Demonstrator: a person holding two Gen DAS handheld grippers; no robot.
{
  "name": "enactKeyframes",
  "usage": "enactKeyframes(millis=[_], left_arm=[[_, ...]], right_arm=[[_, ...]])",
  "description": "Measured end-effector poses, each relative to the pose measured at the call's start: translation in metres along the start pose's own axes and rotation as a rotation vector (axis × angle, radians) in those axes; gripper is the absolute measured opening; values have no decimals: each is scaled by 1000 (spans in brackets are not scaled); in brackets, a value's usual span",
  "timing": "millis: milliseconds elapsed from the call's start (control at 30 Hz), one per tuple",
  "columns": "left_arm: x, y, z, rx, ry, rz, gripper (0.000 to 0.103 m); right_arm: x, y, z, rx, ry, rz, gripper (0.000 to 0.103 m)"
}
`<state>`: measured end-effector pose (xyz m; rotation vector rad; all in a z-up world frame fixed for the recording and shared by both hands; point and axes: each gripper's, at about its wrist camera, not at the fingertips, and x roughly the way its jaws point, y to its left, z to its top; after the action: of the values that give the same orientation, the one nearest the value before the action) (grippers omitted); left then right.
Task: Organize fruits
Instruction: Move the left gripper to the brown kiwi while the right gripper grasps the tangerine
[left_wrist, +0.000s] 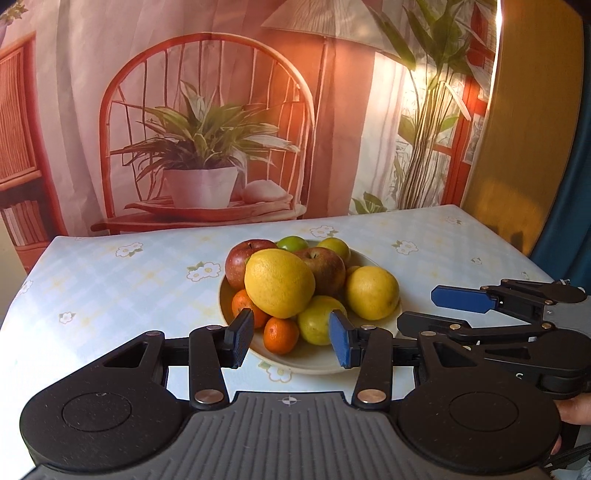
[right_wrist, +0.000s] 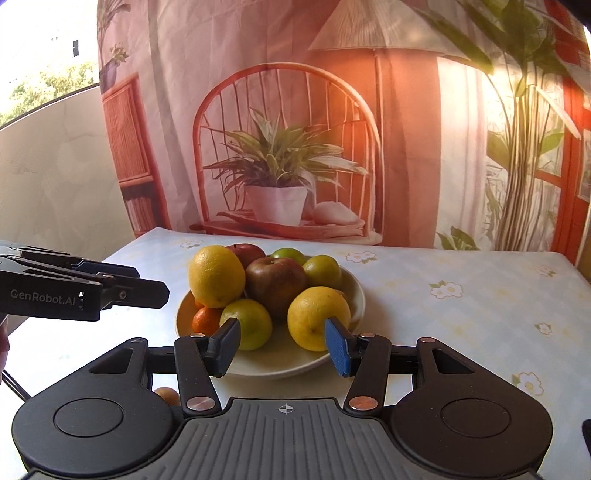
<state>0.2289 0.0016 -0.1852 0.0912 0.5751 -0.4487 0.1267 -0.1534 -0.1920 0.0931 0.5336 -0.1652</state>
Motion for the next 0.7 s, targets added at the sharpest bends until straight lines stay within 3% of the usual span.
enactKeyframes(millis=[700], left_arm=[[-19,-3,-40,-44,59,16,47]], right_arm=[[-33,24,-48,-59,50,1,47]])
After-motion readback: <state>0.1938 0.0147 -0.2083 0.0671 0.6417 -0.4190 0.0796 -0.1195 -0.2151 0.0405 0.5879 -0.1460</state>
